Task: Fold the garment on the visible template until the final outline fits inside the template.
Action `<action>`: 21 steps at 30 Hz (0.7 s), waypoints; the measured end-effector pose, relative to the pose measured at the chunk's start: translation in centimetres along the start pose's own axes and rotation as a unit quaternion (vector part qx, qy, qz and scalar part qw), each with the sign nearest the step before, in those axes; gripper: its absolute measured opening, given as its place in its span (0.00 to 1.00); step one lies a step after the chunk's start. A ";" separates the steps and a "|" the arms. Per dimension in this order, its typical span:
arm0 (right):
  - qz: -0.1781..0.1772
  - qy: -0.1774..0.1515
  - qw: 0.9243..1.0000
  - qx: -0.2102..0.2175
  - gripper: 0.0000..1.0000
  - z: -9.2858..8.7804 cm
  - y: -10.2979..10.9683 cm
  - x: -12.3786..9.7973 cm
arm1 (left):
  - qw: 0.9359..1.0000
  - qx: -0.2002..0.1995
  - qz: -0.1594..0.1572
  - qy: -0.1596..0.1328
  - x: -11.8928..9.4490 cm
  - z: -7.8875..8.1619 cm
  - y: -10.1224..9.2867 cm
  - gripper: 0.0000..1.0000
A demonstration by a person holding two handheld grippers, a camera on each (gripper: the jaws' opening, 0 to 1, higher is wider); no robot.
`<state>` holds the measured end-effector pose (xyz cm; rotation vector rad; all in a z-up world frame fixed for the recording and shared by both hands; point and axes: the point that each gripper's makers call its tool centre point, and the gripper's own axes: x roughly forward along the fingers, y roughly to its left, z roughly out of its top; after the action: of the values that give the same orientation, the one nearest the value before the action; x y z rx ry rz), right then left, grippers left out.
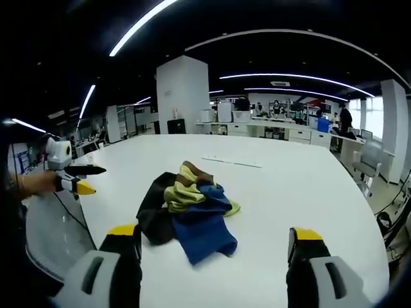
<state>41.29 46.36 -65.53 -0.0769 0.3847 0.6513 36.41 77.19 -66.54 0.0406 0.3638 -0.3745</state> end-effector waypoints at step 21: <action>0.087 0.019 0.996 -0.026 0.56 2.0 0.7 5.0 | 0.998 -0.003 -0.053 -0.013 6.4 5.1 -1.7 0.54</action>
<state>45.15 50.20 -65.52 -0.1056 0.4142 0.8323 43.07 72.81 -63.95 0.0107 0.3422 -0.4790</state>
